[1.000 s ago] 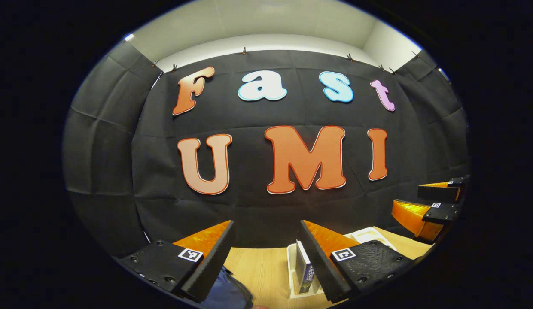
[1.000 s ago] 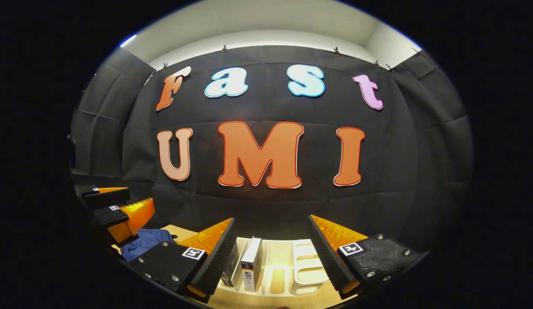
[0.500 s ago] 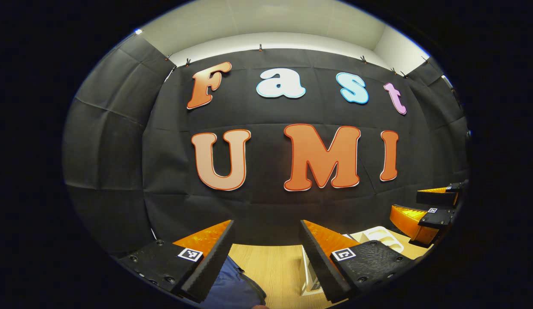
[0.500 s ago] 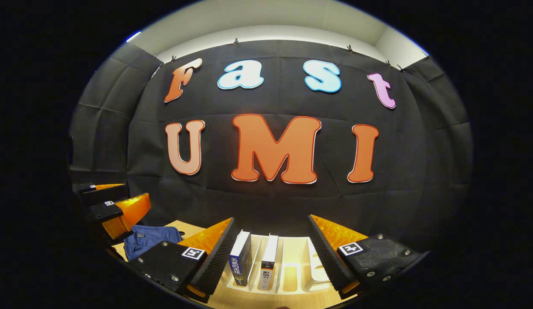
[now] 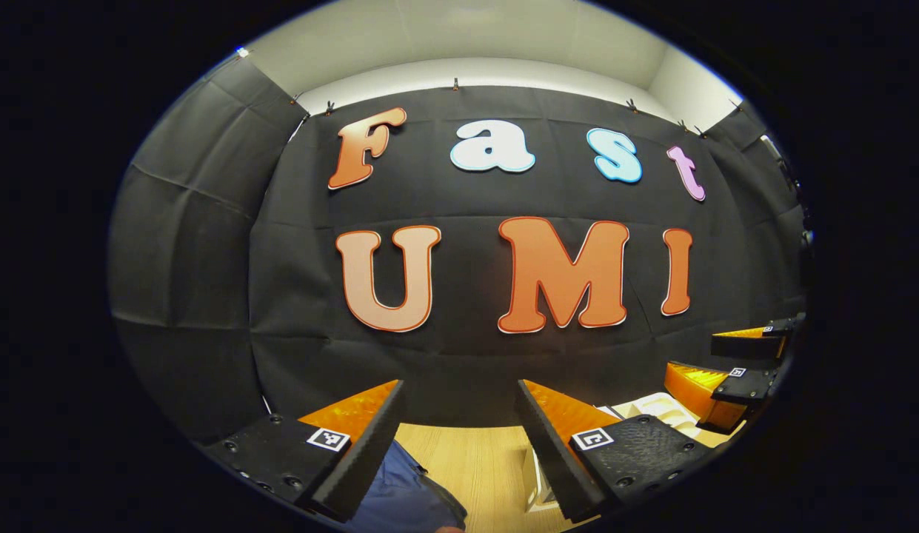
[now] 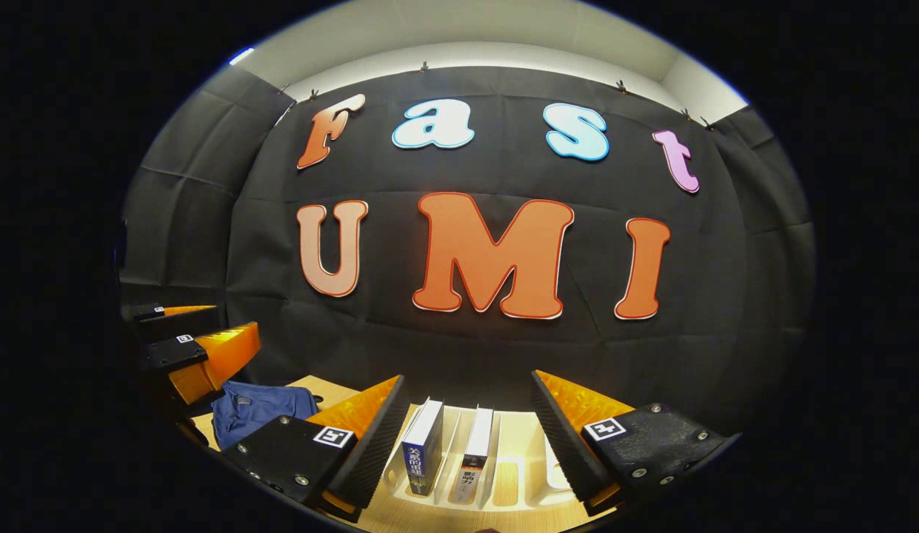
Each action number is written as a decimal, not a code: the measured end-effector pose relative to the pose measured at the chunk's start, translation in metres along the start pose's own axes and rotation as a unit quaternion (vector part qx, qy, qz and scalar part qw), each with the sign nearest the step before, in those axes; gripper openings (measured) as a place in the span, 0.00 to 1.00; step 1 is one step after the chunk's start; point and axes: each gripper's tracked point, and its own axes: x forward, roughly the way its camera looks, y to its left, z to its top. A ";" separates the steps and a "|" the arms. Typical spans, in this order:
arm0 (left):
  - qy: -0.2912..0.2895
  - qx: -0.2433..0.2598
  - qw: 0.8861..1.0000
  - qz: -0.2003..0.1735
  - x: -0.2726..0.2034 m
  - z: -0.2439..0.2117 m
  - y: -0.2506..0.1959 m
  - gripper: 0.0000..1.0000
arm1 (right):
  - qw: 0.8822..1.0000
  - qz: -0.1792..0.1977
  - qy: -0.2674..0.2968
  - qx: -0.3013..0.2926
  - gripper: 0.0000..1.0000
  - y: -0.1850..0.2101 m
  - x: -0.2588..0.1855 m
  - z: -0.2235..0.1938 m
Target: Open the schoolbag, grab two books from the bookshelf and put them into the schoolbag.
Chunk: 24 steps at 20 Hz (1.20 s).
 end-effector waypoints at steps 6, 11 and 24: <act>0.025 -0.007 1.000 0.003 0.009 -0.019 0.004 0.93 | 1.000 -0.008 0.011 -0.002 0.97 -0.005 0.003 -0.009; 0.040 -0.005 0.999 -0.006 0.015 -0.030 0.001 0.93 | 1.000 -0.006 0.020 -0.001 0.97 -0.006 0.004 -0.017; 0.126 0.045 0.991 -0.021 0.019 -0.092 0.023 0.94 | 0.999 0.009 0.050 0.003 0.97 0.002 0.009 -0.044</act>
